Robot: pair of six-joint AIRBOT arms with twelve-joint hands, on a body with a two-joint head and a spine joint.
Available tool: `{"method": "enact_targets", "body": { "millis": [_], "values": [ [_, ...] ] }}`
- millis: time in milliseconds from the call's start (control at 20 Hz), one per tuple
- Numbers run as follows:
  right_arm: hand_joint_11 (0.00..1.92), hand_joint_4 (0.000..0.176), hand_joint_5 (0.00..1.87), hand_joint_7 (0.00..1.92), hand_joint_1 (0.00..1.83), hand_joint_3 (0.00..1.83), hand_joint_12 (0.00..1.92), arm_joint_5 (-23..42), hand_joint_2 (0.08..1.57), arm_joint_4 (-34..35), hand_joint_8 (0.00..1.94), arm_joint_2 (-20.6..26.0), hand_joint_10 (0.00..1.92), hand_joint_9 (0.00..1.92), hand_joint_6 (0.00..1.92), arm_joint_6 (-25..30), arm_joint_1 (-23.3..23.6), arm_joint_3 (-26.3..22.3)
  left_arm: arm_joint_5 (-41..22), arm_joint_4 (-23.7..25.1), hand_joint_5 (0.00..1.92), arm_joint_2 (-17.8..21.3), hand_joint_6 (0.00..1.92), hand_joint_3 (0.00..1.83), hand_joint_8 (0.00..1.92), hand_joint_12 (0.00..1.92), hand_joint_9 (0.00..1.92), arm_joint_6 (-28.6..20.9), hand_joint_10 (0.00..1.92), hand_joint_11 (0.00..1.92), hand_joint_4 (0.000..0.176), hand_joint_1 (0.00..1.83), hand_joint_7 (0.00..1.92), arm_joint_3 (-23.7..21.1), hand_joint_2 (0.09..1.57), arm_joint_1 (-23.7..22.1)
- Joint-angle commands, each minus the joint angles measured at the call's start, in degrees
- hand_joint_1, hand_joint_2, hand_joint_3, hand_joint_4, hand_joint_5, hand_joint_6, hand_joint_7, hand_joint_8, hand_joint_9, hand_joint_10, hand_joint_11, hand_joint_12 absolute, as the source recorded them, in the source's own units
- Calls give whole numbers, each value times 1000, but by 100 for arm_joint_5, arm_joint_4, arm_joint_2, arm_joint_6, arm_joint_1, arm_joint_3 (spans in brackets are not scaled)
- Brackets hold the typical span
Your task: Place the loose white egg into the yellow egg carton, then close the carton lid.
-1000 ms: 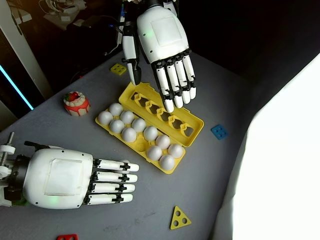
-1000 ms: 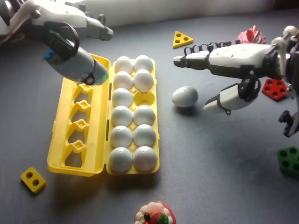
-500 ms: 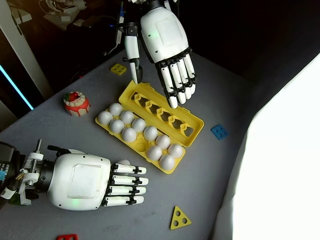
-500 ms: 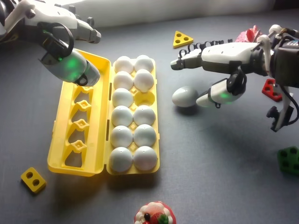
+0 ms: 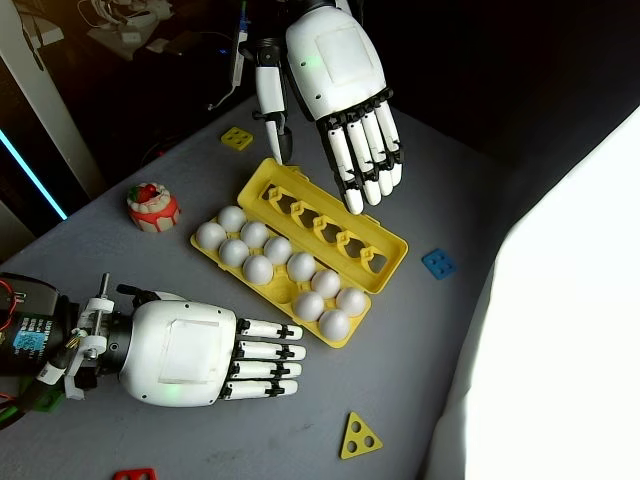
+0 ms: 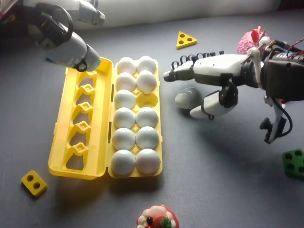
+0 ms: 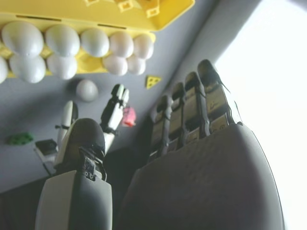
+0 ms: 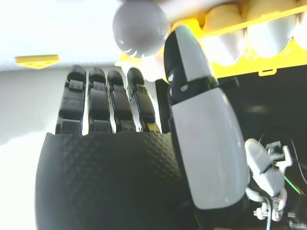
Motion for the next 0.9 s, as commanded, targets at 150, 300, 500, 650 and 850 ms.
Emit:
{"method": "enact_targets", "body": {
  "millis": [150,300,500,650,850],
  "values": [
    [0,0,150,0,1100,0,0,629,1206,18,0,7,0,0,78,-10,-19,21,23,259,74,38,9,0,5,289,82,-128,6,0,26,446,97,-18,1325,-13],
    [0,0,130,0,1072,0,0,712,1228,19,0,-13,0,0,73,-12,-58,30,-4,289,73,170,2,0,1,266,67,-234,0,0,29,486,73,-228,1318,-78],
    [0,0,170,0,1068,0,0,745,1219,19,0,-72,0,0,93,-12,-86,76,-186,833,80,245,3,0,4,318,80,-423,5,0,30,463,88,-322,1319,122],
    [0,0,194,0,1070,0,0,779,1228,22,0,-110,0,0,138,-12,-111,92,-313,807,95,244,3,0,3,394,93,-183,5,0,25,456,100,-322,1315,133],
    [0,0,219,0,1099,0,0,824,1224,22,0,-139,0,0,170,-13,-138,122,-322,806,74,243,6,0,0,326,70,0,2,0,37,458,73,-359,1316,148]
  ]
}}
